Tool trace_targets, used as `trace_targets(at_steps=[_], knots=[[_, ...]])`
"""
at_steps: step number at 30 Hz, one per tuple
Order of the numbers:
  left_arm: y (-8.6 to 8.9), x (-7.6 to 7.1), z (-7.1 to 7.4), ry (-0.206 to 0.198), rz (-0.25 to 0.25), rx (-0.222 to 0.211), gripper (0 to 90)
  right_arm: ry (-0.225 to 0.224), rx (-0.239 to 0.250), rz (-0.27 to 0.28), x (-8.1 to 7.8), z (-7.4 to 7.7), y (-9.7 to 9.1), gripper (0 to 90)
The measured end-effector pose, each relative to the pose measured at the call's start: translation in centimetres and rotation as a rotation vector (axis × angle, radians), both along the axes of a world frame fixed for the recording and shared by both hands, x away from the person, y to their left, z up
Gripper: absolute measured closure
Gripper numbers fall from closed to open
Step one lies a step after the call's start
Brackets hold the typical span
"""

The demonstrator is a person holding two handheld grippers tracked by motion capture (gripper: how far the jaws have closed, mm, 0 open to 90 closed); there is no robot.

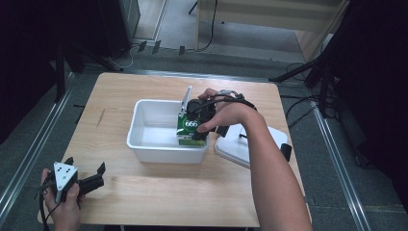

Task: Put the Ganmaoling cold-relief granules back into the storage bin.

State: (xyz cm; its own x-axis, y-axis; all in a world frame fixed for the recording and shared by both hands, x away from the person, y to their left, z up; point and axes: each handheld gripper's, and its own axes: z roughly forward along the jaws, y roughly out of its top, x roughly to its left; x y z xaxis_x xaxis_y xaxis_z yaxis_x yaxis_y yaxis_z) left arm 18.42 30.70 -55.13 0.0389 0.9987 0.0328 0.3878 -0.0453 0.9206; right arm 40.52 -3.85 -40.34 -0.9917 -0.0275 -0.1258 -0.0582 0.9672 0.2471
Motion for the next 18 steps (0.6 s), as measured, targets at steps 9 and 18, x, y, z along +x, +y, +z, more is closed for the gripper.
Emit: trace_targets(at_steps=[9, 18], knots=[[0.0, 0.0, 0.0, 0.002, -0.002, 0.001, 0.0, 0.003, -0.006, -0.008, 0.2, -1.1, 0.1, 15.9], [0.0, 0.0, 0.0, 0.001, -0.001, 0.003, 0.0, 0.012, -0.033, -0.023, 0.3, -1.8, 0.4, 15.7]])
